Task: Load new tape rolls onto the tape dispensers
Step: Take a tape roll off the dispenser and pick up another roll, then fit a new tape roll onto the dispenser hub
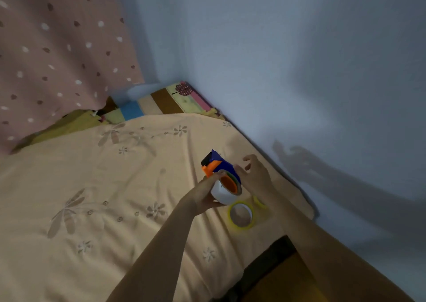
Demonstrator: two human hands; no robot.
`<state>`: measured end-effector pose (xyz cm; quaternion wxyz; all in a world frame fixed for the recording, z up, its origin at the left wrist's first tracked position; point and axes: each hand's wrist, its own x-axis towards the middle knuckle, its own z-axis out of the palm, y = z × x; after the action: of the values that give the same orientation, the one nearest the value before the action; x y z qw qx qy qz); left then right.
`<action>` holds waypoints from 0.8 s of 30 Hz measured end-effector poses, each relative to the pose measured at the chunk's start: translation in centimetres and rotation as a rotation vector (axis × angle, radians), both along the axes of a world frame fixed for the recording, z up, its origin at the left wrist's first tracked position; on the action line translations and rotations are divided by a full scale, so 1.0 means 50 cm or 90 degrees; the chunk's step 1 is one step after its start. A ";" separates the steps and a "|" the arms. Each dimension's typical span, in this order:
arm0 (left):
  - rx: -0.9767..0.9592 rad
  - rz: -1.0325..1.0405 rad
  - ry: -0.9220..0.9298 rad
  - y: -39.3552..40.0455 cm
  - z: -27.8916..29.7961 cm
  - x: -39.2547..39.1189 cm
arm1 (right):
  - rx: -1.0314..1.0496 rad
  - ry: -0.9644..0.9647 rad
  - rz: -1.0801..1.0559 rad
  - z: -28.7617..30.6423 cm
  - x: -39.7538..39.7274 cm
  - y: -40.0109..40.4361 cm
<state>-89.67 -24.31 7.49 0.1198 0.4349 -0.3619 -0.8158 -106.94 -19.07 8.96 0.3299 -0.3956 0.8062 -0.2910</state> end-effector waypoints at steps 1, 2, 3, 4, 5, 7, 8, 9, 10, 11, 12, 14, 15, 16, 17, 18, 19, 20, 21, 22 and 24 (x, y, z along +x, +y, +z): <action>-0.009 0.000 -0.007 -0.007 -0.005 -0.007 | 0.023 -0.051 0.045 0.007 0.002 -0.001; -0.011 0.002 -0.004 -0.012 -0.008 -0.013 | 0.045 -0.127 0.095 0.012 0.005 -0.001; 0.000 0.006 0.007 -0.018 -0.009 -0.019 | 0.052 -0.194 0.146 0.013 0.006 -0.002; 0.023 0.016 0.021 -0.023 -0.010 -0.026 | 0.036 -0.232 0.188 0.010 0.005 -0.003; 0.048 0.028 0.032 -0.027 -0.011 -0.032 | 0.025 -0.245 0.213 0.007 0.001 -0.003; 0.062 0.047 0.028 -0.034 -0.019 -0.045 | 0.046 -0.261 0.211 0.001 -0.011 -0.006; 0.051 0.049 0.013 -0.037 -0.026 -0.052 | 0.056 -0.277 0.207 -0.006 -0.018 -0.009; 0.032 0.052 -0.006 -0.040 -0.033 -0.058 | 0.062 -0.289 0.206 -0.013 -0.024 -0.013; 0.014 0.059 -0.020 -0.045 -0.038 -0.061 | 0.065 -0.295 0.201 -0.020 -0.030 -0.018; 0.002 0.073 -0.031 -0.051 -0.040 -0.064 | 0.067 -0.299 0.190 -0.025 -0.038 -0.025; -0.003 0.089 -0.037 -0.056 -0.040 -0.065 | 0.066 -0.306 0.177 -0.031 -0.046 -0.034; -0.008 0.125 -0.062 -0.071 -0.039 -0.061 | 0.060 -0.338 0.139 -0.038 -0.066 -0.055; -0.014 0.141 -0.081 -0.079 -0.041 -0.055 | 0.052 -0.355 0.113 -0.042 -0.078 -0.065; -0.019 0.157 -0.096 -0.086 -0.045 -0.049 | 0.041 -0.361 0.082 -0.045 -0.092 -0.074; -0.020 0.173 -0.107 -0.095 -0.052 -0.040 | 0.029 -0.348 0.056 -0.048 -0.105 -0.083; -0.019 0.190 -0.119 -0.103 -0.059 -0.031 | 0.020 -0.307 0.042 -0.054 -0.117 -0.091; -0.019 0.204 -0.132 -0.111 -0.065 -0.021 | 0.014 -0.236 0.047 -0.061 -0.126 -0.099; -0.020 0.215 -0.146 -0.118 -0.070 -0.012 | 0.014 -0.146 0.067 -0.073 -0.131 -0.106; -0.022 0.224 -0.158 -0.124 -0.074 -0.004 | 0.024 -0.060 0.096 -0.087 -0.130 -0.114; -0.020 0.233 -0.167 -0.130 -0.077 0.003 | 0.046 0.003 0.126 -0.102 -0.123 -0.120; -0.014 0.248 -0.181 -0.139 -0.081 0.016 | 0.114 0.076 0.185 -0.135 -0.096 -0.128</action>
<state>-88.85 -31.25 3.42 0.2274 0.6055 -0.2933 -0.7041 -111.73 -25.49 2.22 0.3539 -0.4936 0.7814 -0.1436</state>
